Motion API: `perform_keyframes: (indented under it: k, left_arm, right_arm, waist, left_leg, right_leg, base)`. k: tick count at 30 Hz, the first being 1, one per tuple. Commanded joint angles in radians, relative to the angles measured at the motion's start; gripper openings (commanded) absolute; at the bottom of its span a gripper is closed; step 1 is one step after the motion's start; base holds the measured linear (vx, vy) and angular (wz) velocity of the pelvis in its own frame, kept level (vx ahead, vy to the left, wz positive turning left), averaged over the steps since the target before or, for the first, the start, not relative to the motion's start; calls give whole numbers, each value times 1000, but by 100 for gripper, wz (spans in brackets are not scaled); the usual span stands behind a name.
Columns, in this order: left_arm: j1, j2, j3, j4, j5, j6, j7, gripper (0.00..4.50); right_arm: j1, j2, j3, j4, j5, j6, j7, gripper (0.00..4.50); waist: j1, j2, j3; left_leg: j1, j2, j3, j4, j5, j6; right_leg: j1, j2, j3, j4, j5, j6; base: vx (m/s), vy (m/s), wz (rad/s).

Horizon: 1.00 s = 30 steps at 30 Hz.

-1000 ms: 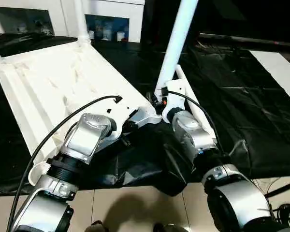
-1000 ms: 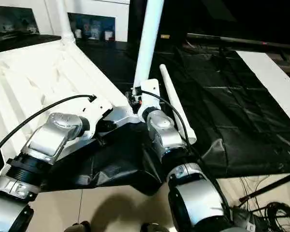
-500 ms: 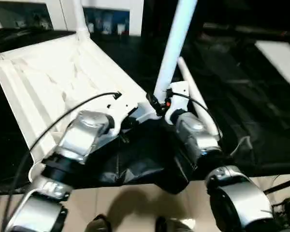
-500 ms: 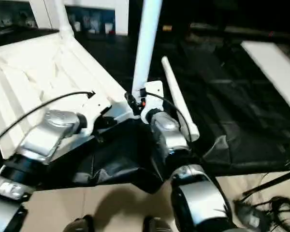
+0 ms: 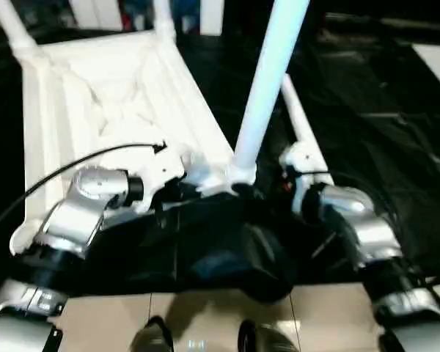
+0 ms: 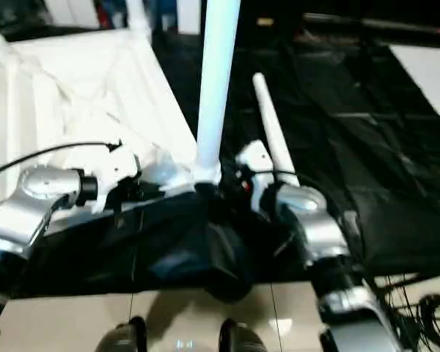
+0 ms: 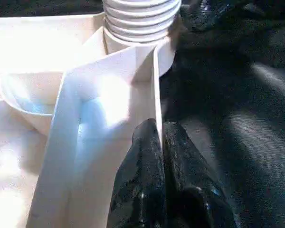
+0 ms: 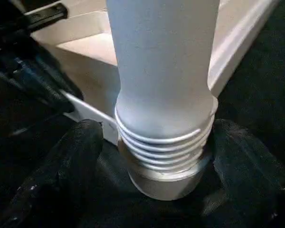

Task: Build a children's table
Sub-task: Pick table leg

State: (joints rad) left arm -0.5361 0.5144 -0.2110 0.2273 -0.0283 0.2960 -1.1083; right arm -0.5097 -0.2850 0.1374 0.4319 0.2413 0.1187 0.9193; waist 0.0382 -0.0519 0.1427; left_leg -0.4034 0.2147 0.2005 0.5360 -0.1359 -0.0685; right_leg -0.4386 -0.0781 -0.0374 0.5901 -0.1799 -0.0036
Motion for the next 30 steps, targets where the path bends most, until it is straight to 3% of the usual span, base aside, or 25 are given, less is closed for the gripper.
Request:
perform_keyframes:
  k: [1, 4, 7, 13, 21, 29, 30]
  left_arm:
    - [19, -21, -6, -25, -69, -45, -35, 0]
    - [25, -15, -10, -17, -73, -63, -47, 0]
    - [27, -10, -14, -5, -80, -83, -67, 0]
    - [31, -11, -6, -3, -83, -91, -94, 0]
    - [37, -10, -9, -2, -80, -103, -103, 0]
    - [35, -8, -5, 10, -72, -112, -110, 0]
    - [33, -7, -4, 14, -71, -114, -111, 0]
  right_arm:
    - [16, 0, 48, -54, 16, -12, 83, 373]
    - [21, -14, 52, -70, 15, -8, 102, 373]
    - [13, -24, 59, -57, 1, -15, 119, 373]
    - [4, -9, 58, -42, -2, -19, 125, 373]
    - [-40, 35, 60, 71, -64, -106, 53, 373]
    - [-50, 47, 53, 92, -67, -124, 64, 373]
    - [-53, 46, 51, 100, -68, -131, 67, 358]
  waist:
    - [-1, 1, -79]
    - [-4, 1, -73]
    - [-5, 0, -73]
    - [-4, -3, -80]
    - [-3, 0, -82]
    - [-2, -2, -87]
    - [-2, -2, -88]
  left_leg:
    - [30, 11, 5, -31, -66, 122]
    - [34, 15, 5, -34, -140, 83]
    - [33, 15, 5, -32, -154, 64]
    - [31, 12, 5, -24, -121, 73]
    - [31, 12, 4, -20, -122, 71]
    - [29, 10, 4, -15, -95, 91]
    - [29, 10, 4, -15, -98, 91]
  right_leg:
    - [71, -38, 36, -29, 121, -267]
    - [62, -40, 38, -40, -43, -242]
    - [58, -40, 40, -41, -89, -232]
    - [60, -38, 40, -32, -41, -237]
    - [60, -37, 39, -25, -37, -251]
    - [64, -35, 39, -18, 17, -261]
    - [64, -36, 38, -18, 15, -262]
  base:
    - [0, 0, 0]
    - [0, 0, 0]
    - [0, 0, 0]
    - [0, 0, 0]
    - [0, 0, 0]
    - [0, 0, 0]
    - [0, 0, 0]
